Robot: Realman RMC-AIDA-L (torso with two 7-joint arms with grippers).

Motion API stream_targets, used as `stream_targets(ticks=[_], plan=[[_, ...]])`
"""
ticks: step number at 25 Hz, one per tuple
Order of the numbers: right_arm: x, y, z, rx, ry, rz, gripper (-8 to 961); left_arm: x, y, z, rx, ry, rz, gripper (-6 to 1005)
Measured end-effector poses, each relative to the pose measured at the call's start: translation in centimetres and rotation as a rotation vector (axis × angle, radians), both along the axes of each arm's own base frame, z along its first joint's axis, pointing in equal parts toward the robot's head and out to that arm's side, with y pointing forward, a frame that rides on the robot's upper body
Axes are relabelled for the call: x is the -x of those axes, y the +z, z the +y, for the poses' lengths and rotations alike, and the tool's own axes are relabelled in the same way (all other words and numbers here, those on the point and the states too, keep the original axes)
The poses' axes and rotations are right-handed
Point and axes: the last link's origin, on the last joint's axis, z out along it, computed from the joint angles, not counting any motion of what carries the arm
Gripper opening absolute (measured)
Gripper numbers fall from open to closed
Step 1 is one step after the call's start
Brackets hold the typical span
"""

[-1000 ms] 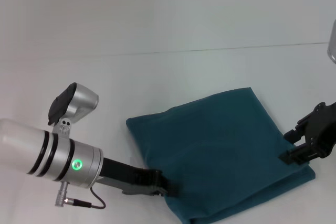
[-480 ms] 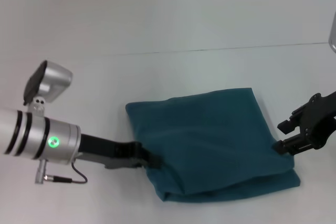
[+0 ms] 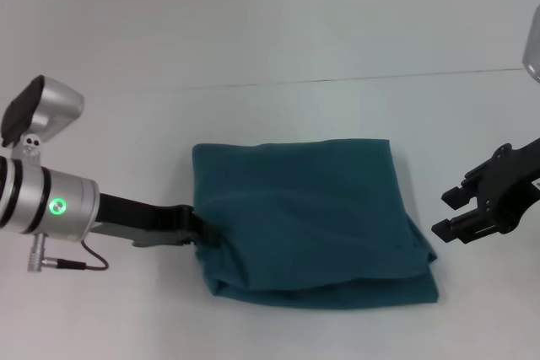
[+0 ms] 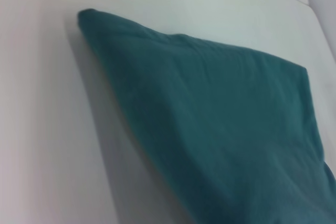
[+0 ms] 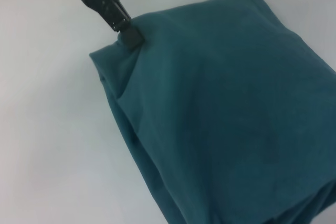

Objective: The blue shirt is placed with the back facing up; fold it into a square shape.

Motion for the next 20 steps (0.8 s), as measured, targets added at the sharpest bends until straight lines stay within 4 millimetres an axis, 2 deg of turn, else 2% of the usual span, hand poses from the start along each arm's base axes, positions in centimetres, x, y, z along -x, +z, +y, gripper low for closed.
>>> stream_targets(ticks=[8, 20], plan=[[0.3, -0.1, 0.2, 0.000, 0.011, 0.001, 540, 1.1, 1.6, 0.8, -0.052, 0.029, 0.026, 68], [0.5, -0.1, 0.3, -0.002, 0.018, 0.001, 542, 3.4, 3.1, 0.3, -0.094, 0.091, 0.049, 71]])
